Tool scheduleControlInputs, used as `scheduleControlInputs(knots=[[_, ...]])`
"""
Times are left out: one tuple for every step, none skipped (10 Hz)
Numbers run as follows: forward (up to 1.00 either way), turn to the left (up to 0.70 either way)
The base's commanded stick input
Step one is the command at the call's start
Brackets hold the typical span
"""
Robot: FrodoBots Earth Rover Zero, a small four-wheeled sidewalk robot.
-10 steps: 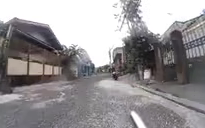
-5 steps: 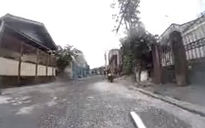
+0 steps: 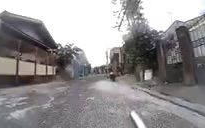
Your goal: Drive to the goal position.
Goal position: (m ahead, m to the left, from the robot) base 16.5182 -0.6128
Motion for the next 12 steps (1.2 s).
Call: scheduleControlInputs(knots=[[0.5,0.0],[0.5,0.0],[0.5,0.0],[0.5,0.0],[0.5,0.0],[0.5,0.0],[0.5,0.0],[0.5,0.0],[0.5,0.0],[0.5,0.0],[0.5,0.0],[0.5,0.0]])
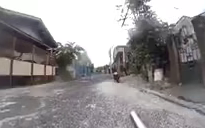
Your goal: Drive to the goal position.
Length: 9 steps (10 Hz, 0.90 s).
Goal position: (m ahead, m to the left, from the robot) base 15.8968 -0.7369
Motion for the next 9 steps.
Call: scheduleControlInputs(knots=[[0.5,0.0],[0.5,0.0],[0.5,0.0],[0.5,0.0],[0.5,0.0],[0.5,0.0],[0.5,0.0],[0.5,0.0],[0.5,0.0]])
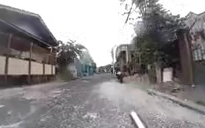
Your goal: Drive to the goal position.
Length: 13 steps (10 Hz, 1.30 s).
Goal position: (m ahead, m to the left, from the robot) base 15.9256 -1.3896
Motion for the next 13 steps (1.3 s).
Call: scheduleControlInputs(knots=[[0.5,0.0],[0.5,0.0],[0.5,0.0],[0.5,0.0],[0.5,0.0],[0.5,0.0],[0.5,0.0],[0.5,0.0],[0.5,0.0],[0.5,0.0],[0.5,0.0],[0.5,0.0],[0.5,0.0]])
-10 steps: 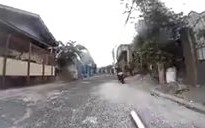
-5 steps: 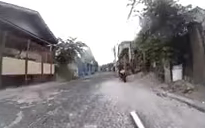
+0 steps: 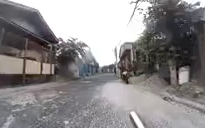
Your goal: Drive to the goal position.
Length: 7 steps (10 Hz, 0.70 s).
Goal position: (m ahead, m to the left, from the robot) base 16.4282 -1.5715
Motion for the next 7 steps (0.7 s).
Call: scheduleControlInputs(knots=[[0.5,0.0],[0.5,0.0],[0.5,0.0],[0.5,0.0],[0.5,-0.45],[0.5,-0.5],[0.5,-0.5]])
